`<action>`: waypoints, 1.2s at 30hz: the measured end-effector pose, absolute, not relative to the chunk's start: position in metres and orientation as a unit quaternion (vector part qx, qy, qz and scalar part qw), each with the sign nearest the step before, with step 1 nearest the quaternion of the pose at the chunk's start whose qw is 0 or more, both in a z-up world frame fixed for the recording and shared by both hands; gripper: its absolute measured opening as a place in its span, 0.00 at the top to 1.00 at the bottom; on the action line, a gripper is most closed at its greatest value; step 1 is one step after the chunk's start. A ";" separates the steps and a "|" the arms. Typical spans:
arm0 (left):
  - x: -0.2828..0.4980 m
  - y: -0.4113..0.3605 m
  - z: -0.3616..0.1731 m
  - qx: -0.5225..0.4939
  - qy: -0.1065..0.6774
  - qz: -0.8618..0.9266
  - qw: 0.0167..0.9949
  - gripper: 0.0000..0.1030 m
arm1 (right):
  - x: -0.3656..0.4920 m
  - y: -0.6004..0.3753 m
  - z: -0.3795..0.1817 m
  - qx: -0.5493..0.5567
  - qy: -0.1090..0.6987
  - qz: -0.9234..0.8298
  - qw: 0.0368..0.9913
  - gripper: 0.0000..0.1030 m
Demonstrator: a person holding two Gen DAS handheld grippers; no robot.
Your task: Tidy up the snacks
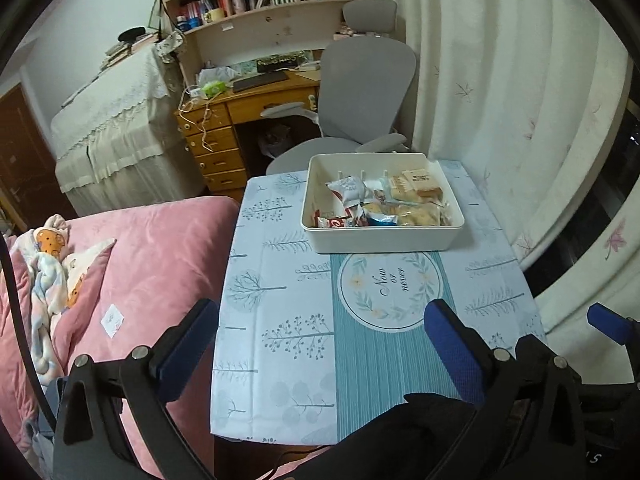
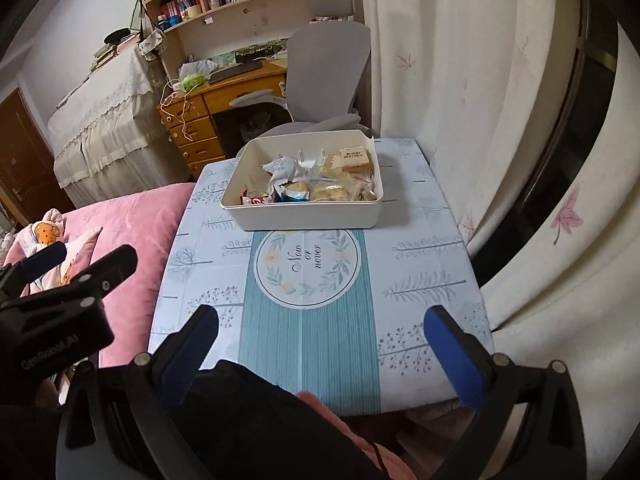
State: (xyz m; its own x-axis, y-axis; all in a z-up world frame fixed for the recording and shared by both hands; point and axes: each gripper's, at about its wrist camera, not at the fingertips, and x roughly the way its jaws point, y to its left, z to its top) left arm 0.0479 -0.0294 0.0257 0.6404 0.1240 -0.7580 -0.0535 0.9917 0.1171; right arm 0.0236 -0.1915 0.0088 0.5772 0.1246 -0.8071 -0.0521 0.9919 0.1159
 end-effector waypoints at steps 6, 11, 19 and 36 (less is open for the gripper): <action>0.047 -0.034 0.023 0.043 0.424 0.064 0.902 0.01 | 0.026 -0.197 0.006 0.038 0.458 0.063 0.886 0.00; 0.044 -0.036 0.020 0.048 0.432 0.067 0.898 0.01 | 0.027 -0.200 0.002 0.047 0.464 0.067 0.882 0.00; 0.040 -0.038 0.017 0.055 0.439 0.065 0.894 0.01 | 0.022 -0.202 -0.004 0.057 0.470 0.067 0.878 0.00; 0.038 -0.044 0.015 0.055 0.442 0.057 0.894 0.01 | 0.016 -0.210 -0.007 0.060 0.475 0.057 0.876 0.00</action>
State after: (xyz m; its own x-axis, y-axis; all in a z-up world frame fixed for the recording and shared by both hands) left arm 0.0380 -0.0436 0.0150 0.6027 0.1505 -0.7837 -0.0539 0.9875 0.1481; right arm 0.0158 -0.2104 -0.0073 0.5432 0.1570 -0.8248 -0.0429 0.9863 0.1594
